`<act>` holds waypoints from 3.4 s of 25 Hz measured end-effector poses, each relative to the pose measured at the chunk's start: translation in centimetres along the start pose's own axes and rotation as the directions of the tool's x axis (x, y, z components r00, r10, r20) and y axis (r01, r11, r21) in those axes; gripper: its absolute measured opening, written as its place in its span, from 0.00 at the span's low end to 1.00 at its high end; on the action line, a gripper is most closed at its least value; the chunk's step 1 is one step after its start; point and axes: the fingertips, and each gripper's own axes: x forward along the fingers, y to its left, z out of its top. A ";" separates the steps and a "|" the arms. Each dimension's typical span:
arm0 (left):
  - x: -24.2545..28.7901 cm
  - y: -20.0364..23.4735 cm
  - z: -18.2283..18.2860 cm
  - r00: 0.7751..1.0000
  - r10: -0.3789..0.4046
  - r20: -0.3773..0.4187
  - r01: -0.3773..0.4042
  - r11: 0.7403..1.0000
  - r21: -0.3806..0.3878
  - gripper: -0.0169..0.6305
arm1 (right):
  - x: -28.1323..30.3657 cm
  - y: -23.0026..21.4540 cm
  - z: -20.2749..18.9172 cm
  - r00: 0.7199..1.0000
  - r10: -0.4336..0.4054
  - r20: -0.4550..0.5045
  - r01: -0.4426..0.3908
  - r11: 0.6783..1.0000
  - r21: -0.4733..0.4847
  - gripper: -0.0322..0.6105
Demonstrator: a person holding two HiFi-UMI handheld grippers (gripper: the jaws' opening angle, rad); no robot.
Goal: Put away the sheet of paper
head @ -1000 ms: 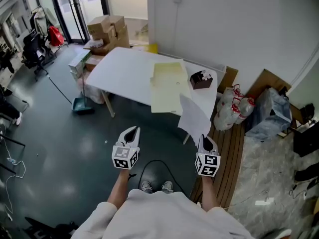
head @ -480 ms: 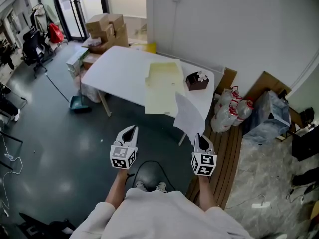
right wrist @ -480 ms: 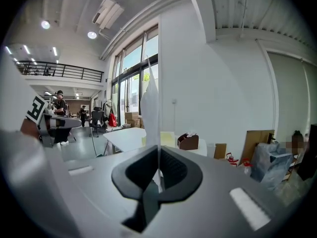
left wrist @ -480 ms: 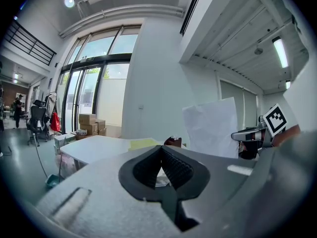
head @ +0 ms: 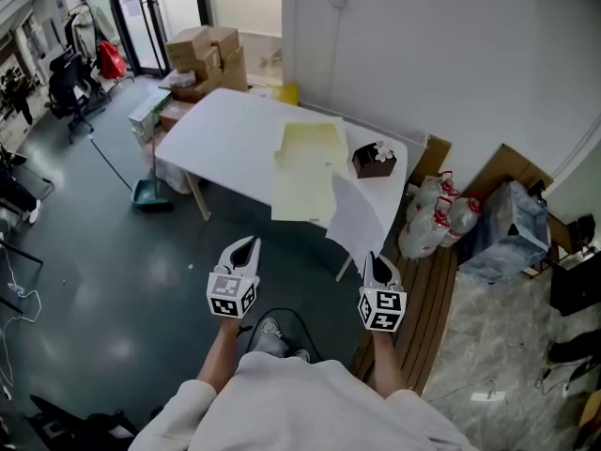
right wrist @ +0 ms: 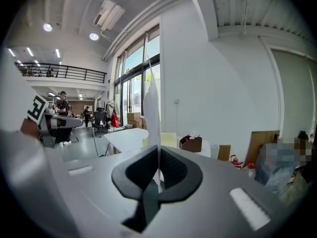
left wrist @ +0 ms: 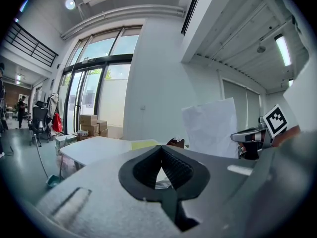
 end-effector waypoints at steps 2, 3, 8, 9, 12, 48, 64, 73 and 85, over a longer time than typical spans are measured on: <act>0.5 0.4 0.2 1.000 0.003 0.005 -0.003 1.000 0.000 0.03 | 0.7 0.1 0.2 1.000 0.006 0.001 -0.006 1.000 -0.002 0.05; 0.8 0.6 0.2 1.000 0.004 0.005 -0.004 1.000 -0.001 0.03 | 1.1 0.1 0.2 1.000 0.008 0.002 -0.007 1.000 -0.003 0.05; 2.5 1.9 -0.3 1.000 0.007 -0.001 -0.007 1.000 -0.014 0.03 | 3.3 0.4 0.2 1.000 0.015 -0.004 -0.015 1.000 -0.006 0.05; 3.0 2.2 -0.4 1.000 0.007 -0.002 -0.007 1.000 -0.017 0.03 | 3.9 0.4 0.2 1.000 0.015 -0.006 -0.015 1.000 -0.007 0.05; 4.6 3.4 -0.6 1.000 0.004 -0.002 -0.004 1.000 -0.024 0.03 | 5.7 0.4 0.2 1.000 0.013 -0.010 -0.013 1.000 -0.010 0.05; 30.7 27.5 6.5 0.996 -0.083 0.027 0.084 0.996 -0.026 0.03 | 37.8 2.7 12.0 0.994 -0.097 0.051 0.098 0.995 -0.006 0.05; 32.4 26.9 4.1 0.995 -0.092 -0.038 0.090 0.995 -0.044 0.03 | 39.9 2.2 11.0 0.997 -0.071 0.016 0.071 0.997 0.026 0.05; 32.2 26.0 2.5 0.993 -0.092 -0.076 0.088 0.995 -0.054 0.03 | 39.9 2.9 9.4 0.999 -0.039 -0.019 0.040 0.997 0.059 0.05; 32.5 24.3 -0.5 0.987 -0.101 -0.126 0.090 0.992 -0.090 0.03 | 40.2 2.7 6.9 0.998 -0.016 -0.068 0.022 0.996 0.091 0.05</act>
